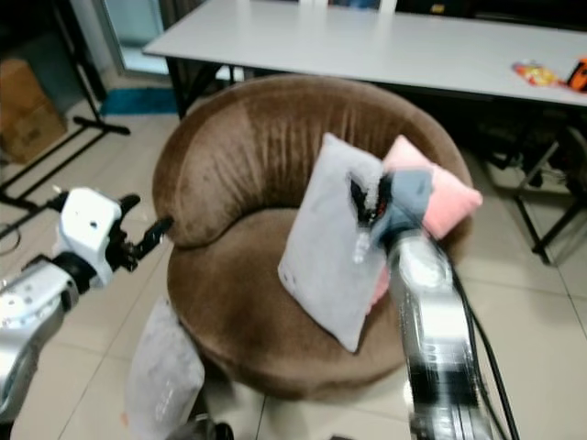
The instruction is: Move the pillow to the sofa from floor
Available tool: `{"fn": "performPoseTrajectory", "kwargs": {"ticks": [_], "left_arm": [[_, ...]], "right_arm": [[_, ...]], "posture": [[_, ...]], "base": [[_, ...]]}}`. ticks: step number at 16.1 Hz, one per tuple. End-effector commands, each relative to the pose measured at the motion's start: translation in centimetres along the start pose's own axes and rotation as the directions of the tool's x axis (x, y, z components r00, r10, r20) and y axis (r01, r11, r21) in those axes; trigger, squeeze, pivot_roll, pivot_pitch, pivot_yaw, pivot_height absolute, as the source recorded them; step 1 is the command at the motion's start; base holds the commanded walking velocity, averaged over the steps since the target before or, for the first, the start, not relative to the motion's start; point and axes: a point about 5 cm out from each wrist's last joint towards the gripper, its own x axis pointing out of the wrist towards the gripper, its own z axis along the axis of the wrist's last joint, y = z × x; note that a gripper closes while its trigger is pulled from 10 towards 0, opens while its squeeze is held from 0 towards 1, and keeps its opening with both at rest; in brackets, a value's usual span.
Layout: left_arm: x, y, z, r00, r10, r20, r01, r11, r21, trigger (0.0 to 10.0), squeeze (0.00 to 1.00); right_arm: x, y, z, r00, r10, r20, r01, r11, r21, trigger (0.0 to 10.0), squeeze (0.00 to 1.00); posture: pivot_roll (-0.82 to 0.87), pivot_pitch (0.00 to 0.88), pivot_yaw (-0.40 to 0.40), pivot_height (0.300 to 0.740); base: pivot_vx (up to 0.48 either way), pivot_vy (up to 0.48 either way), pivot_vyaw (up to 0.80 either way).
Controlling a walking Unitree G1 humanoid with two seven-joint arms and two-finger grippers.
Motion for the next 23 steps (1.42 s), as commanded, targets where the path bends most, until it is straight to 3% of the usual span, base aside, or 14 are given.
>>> {"fn": "performPoseTrajectory", "kwargs": {"ticks": [1, 5, 8, 13, 18, 20, 23], "left_arm": [[0.0, -0.1, 0.0, 1.0, 0.016, 0.004, -0.016, 1.0, 0.009, 10.0, 0.0], [-0.1, -0.2, 0.0, 0.999, 0.046, 0.007, -0.046, 0.999, -0.001, 10.0, 0.0], [0.1, 0.0, -0.2, 0.999, 0.049, 0.006, -0.049, 0.999, 0.005, 10.0, 0.0], [0.3, 0.0, -0.1, 0.999, 0.047, 0.011, -0.048, 0.999, 0.004, 10.0, 0.0], [0.6, 0.3, 0.2, 0.997, 0.075, 0.032, -0.074, 0.997, -0.033, 10.0, 0.0], [0.6, 0.4, 0.1, 0.997, 0.076, 0.035, -0.074, 0.996, -0.047, 10.0, 0.0], [0.5, 0.3, 0.1, 0.997, 0.058, 0.044, -0.055, 0.995, -0.079, 10.0, 0.0]], "right_arm": [[-0.8, 1.5, 1.6, 0.997, 0.073, 0.034, -0.072, 0.997, -0.025, 10.0, 0.0], [-2.3, 2.2, 1.1, 0.995, 0.093, -0.019, -0.093, 0.996, -0.008, 10.0, 0.0], [-2.5, 2.4, 1.4, 0.994, 0.095, -0.05, -0.095, 0.996, 0.001, 10.0, 0.0], [-2.9, 1.5, 0.8, 0.994, 0.001, -0.113, -0.003, 1.0, -0.016, 10.0, 0.0], [-3.4, 1.3, 0.8, 0.991, -0.068, -0.118, 0.071, 0.997, 0.021, 10.0, 0.0], [-3.7, 1.1, 0.5, 0.984, -0.132, -0.121, 0.147, 0.98, 0.13, 10.0, 0.0], [-3.9, 1.0, 0.0, 0.977, -0.163, -0.138, 0.184, 0.972, 0.149, 10.0, 0.0]], "posture": [[-0.11, 0.0, 0.025, 0.74], [-0.09, 0.0, 0.0, 0.74], [-0.09, 0.0, 0.004, 0.74], [-0.09, 0.0, 0.005, 0.74], [-0.1, 0.0, 0.014, 0.74], [-0.1, 0.0, 0.014, 0.74], [-0.1, 0.0, 0.015, 0.74]], "base": [[0.0, 0.326, 0.0], [0.0, 0.326, 0.8], [0.0, 0.328, 0.8], [0.0, 0.327, 0.0], [0.0, 0.126, 0.0], [0.0, 0.0, 0.0], [0.101, 0.0, 0.52]]}}
